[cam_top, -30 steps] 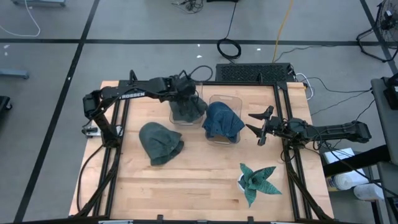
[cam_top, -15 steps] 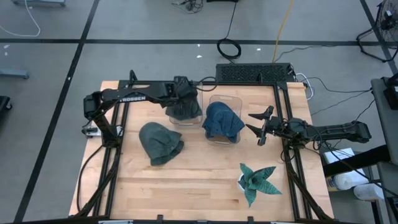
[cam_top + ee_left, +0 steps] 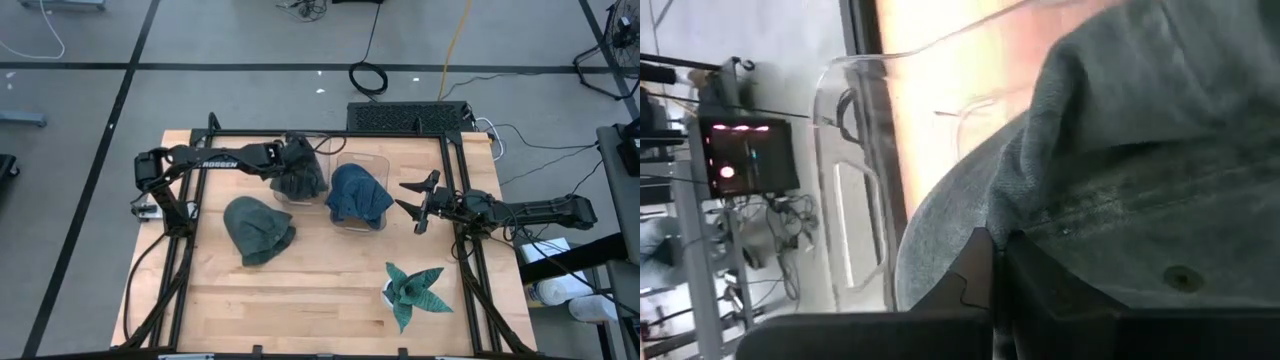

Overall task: Pick & Place hat
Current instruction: Put the top black cap into the left transparent bin

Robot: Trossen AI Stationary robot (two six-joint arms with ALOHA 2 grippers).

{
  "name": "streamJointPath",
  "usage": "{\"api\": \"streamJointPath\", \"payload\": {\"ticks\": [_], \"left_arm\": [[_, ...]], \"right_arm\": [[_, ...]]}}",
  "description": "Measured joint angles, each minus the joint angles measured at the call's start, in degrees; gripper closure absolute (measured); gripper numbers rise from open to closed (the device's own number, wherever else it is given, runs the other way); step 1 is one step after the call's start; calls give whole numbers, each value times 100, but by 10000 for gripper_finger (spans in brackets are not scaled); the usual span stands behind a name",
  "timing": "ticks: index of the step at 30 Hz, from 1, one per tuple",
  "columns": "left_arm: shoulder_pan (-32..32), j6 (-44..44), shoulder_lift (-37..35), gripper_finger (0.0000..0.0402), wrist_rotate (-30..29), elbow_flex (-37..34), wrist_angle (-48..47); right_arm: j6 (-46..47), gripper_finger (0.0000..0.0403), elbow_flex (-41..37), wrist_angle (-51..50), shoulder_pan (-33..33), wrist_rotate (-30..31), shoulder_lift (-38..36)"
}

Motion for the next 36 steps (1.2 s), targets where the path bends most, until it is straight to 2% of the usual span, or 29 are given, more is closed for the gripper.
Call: {"api": "streamJointPath", "payload": {"ticks": [11, 15, 24, 27, 30, 36], "left_arm": [[-13, 42, 115, 391, -74, -244, 312], [-85, -62, 13, 342, -282, -212, 344], [-314, -86, -32, 212, -321, -205, 348], [-422, -67, -45, 172, -758, -205, 380], [-550, -68, -216, 139, -1187, -205, 327], [-854, -413, -919, 96, -1352, -205, -92]], "right_arm": [[0, 181, 1, 1, -1, 0, -1], [0, 181, 1, 1, -1, 0, -1], [1, 181, 0, -1, -1, 0, 1], [0, 181, 1, -1, 1, 0, -1], [0, 181, 0, -1, 0, 0, 0], [0, 181, 1, -1, -1, 0, 1]]}}
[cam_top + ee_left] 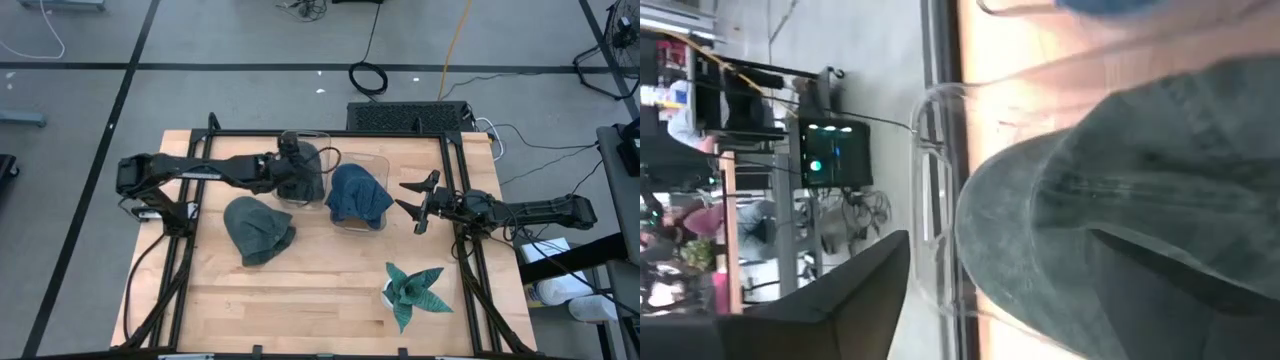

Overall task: Pick & Place hat
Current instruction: Put the top black cap into the left transparent bin

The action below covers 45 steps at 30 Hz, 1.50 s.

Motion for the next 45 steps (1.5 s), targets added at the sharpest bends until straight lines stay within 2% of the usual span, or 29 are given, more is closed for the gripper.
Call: {"api": "streamJointPath", "payload": {"ticks": [6, 11, 19, 26, 34, 39, 45], "left_arm": [[-203, -718, -827, 76, 375, 7, -446], [-351, -1123, -1454, 75, 591, 7, -608], [-522, -1980, -2349, 75, 1861, 7, -1056], [-523, -2921, -3234, 75, 2699, 7, -2198], [-508, -4071, -3891, 75, 2879, 7, -3359], [-508, -4672, -4089, 76, 2882, 7, -3626], [-508, -5235, -3998, 76, 2906, 7, -3728]], "right_arm": [[1, 181, -1, 2, 0, 0, -1], [0, 181, 0, -2, 0, 0, 0], [0, 181, 0, -2, 1, 0, 2], [0, 181, -2, -2, 1, 0, 2], [0, 181, 0, -4, 2, 0, 3], [0, 181, 0, -4, 1, 0, 4], [2, 181, -2, 0, 2, 0, 4]]}}
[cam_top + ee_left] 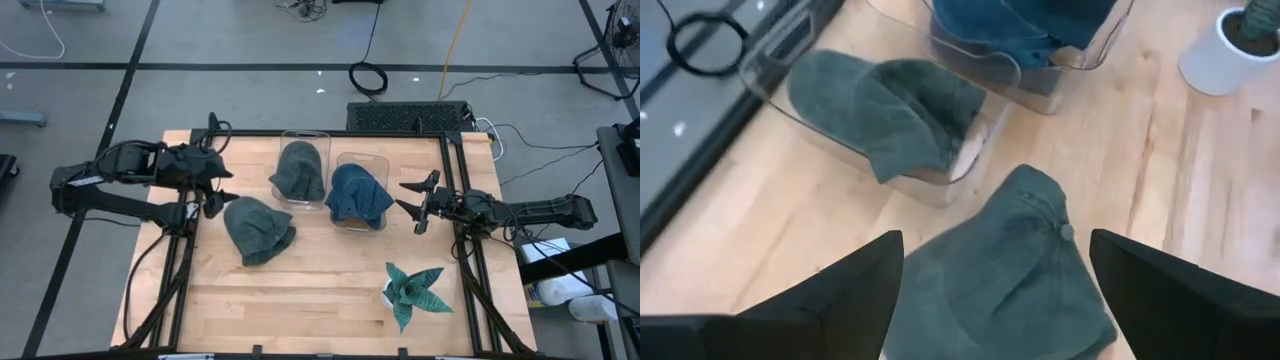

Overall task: Pick & Place hat
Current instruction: Put the top black cap into the left transparent bin

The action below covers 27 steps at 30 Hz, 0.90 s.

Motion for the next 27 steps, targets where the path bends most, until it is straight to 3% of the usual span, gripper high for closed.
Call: {"api": "streamJointPath", "payload": {"ticks": [10, 27], "left_arm": [[-288, -411, 451, 78, 325, 0, -102], [-1952, -1882, 995, 113, -85, -2, -88]], "right_arm": [[-2, 181, 2, 0, -1, 0, 0], [-2, 181, 0, 0, -2, 0, -2]]}}
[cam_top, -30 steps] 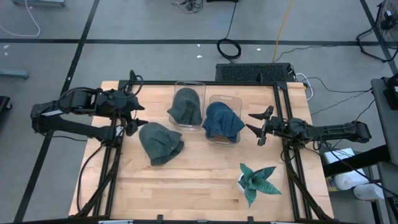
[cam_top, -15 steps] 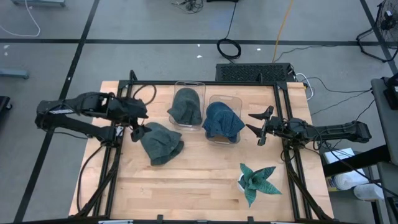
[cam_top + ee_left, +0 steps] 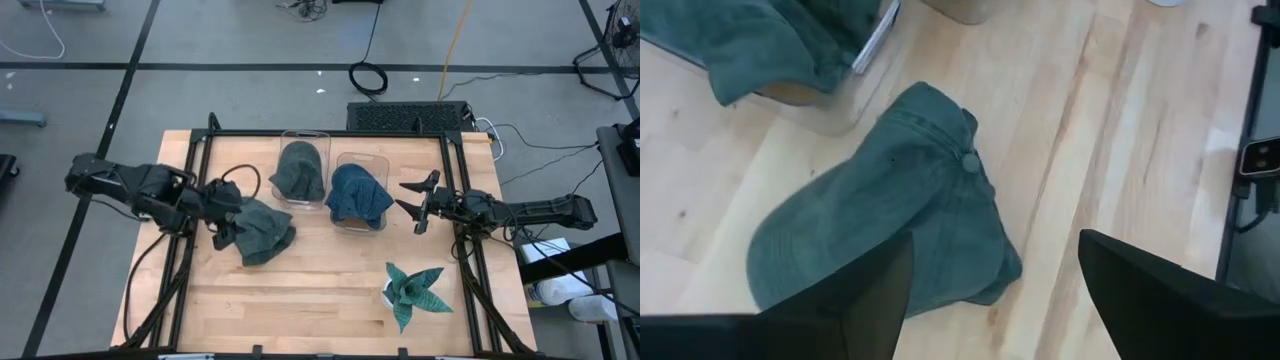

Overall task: Pick & Place hat
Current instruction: Put the top black cap into the left transparent bin

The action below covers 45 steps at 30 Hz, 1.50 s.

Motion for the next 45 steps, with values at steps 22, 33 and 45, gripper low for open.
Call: {"api": "streamJointPath", "payload": {"ticks": [22, 33, 45], "left_arm": [[-591, -608, 1229, 118, -105, 0, 1185], [-296, -203, 1516, 154, 58, -4, 992], [-227, -346, 2189, 171, -664, -4, 677]], "right_arm": [[0, 181, 0, 0, 0, 0, 2], [0, 181, 2, 0, 1, 0, 0], [0, 181, 2, 0, 1, 0, 0]]}}
